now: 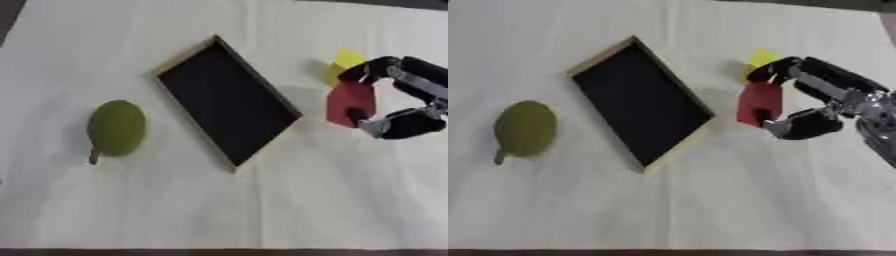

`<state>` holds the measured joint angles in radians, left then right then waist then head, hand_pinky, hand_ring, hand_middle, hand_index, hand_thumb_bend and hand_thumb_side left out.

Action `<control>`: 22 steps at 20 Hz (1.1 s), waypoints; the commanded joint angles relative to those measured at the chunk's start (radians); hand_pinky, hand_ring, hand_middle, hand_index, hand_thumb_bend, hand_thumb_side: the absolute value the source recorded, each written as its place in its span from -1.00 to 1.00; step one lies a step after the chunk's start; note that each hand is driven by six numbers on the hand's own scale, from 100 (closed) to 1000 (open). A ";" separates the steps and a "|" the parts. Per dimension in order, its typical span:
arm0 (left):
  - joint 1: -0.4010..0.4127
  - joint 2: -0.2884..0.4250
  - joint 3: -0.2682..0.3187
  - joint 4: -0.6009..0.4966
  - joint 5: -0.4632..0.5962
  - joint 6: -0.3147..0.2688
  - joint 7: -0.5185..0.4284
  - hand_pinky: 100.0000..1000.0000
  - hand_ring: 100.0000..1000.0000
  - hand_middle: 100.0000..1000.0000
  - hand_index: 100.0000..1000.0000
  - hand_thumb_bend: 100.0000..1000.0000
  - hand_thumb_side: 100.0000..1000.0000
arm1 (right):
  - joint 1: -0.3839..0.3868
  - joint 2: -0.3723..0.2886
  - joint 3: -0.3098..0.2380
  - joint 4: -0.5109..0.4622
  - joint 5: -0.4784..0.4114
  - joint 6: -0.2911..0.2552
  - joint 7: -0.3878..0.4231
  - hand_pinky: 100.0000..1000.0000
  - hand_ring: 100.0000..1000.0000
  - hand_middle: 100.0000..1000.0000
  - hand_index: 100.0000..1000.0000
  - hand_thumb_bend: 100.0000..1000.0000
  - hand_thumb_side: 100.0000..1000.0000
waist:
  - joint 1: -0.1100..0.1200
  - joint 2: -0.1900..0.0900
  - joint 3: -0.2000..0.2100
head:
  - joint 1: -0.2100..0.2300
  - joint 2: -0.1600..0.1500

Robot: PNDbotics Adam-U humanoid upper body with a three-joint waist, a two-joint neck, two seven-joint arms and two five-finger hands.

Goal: Pick up objects on the table and place them in the box.

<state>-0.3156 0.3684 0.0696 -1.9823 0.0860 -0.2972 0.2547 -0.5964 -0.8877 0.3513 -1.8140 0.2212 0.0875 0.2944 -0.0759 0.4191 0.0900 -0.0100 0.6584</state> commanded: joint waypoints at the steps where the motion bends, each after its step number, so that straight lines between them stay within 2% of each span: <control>1: -0.001 0.007 -0.001 -0.018 -0.001 0.002 -0.003 0.40 0.39 0.48 0.56 -0.93 0.00 | -0.035 -0.046 -0.018 -0.060 -0.004 -0.003 0.015 0.68 -0.09 -0.46 0.66 -1.00 -1.00 | 0.004 -0.028 -0.001 | 0.001 -0.006; 6: 0.003 0.009 -0.003 -0.018 0.001 0.004 -0.006 0.40 0.39 0.48 0.56 -0.94 0.00 | -0.128 -0.033 0.017 -0.084 -0.002 -0.004 0.069 0.67 -0.09 -0.46 0.63 -1.00 -1.00 | 0.001 -0.035 -0.001 | -0.006 -0.002; 10: 0.004 0.009 -0.005 -0.018 0.003 0.006 -0.008 0.40 0.40 0.48 0.56 -0.94 0.01 | -0.227 0.022 0.072 -0.063 0.019 -0.014 0.129 0.66 -0.08 -0.45 0.63 -1.00 -1.00 | 0.000 -0.038 0.003 | -0.010 0.000; 15: 0.005 0.008 -0.007 -0.018 0.005 0.007 -0.011 0.40 0.39 0.48 0.56 -0.94 0.01 | -0.332 0.116 0.137 0.005 0.056 -0.030 0.193 0.67 -0.08 -0.44 0.63 -1.00 -1.00 | -0.003 -0.039 0.007 | -0.019 0.003; 22: 0.001 0.003 -0.010 -0.018 0.010 0.007 -0.016 0.40 0.39 0.49 0.56 -0.95 0.02 | -0.399 0.236 0.189 0.136 0.139 -0.062 0.228 0.67 -0.06 -0.42 0.64 -1.00 -0.98 | -0.004 -0.035 0.017 | -0.032 0.001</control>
<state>-0.3072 0.3674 0.0579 -1.9823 0.0888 -0.2888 0.2430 -0.9755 -0.6558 0.5426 -1.6951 0.3382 0.0334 0.5179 -0.0841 0.4066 0.1064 -0.0375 0.6595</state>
